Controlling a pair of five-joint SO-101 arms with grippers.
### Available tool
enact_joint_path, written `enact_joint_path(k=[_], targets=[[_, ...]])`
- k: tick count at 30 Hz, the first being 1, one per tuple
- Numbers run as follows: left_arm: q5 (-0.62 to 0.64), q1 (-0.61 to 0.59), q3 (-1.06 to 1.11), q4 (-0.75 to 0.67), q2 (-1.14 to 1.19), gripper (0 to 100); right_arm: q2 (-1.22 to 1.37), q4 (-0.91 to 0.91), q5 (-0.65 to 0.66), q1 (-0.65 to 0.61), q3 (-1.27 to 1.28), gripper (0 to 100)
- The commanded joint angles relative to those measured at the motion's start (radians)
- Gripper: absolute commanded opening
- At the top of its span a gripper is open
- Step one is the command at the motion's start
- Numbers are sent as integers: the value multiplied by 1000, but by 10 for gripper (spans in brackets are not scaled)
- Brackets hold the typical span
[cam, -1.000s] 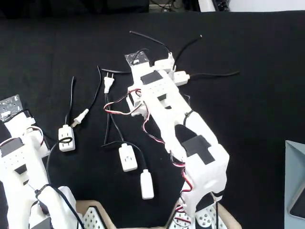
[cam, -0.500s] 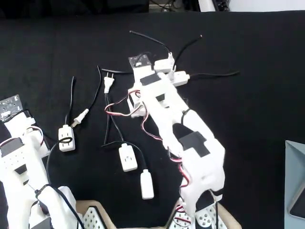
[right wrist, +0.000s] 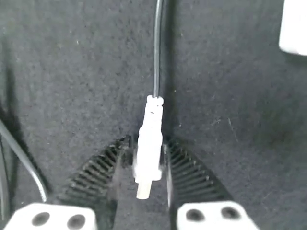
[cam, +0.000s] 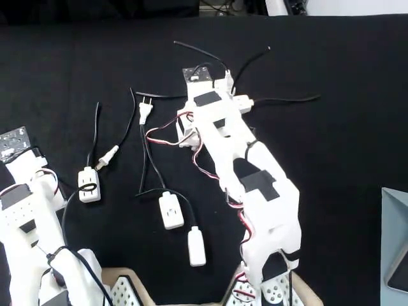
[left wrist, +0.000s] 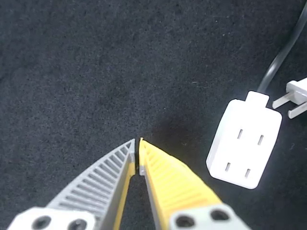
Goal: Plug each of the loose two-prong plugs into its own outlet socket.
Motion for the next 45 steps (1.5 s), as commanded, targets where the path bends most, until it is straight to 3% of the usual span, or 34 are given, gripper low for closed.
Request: enact_joint_path(k=[1, 17, 21, 25, 34, 40, 45], targets=[[-9, -7, -4, -18, -21, 33, -7, 2, -15, 12, -54, 105], [-9, -4, -4, -18, -21, 33, -12, 3, -55, 15, -54, 102], [-9, -4, -4, -18, -21, 33, -15, 2, -54, 14, -61, 8], [-9, -4, -2, -18, -21, 33, -61, 52, -51, 6, -76, 11], [-9, 31, -15, -23, -21, 33, -398, 181, -48, -60, 30, 11], [-2, 108, -70, -31, -21, 30, -679, 176, 3, -138, 223, 11], [26, 202, -117, -29, -21, 30, -923, 48, 54, -152, 420, 11]])
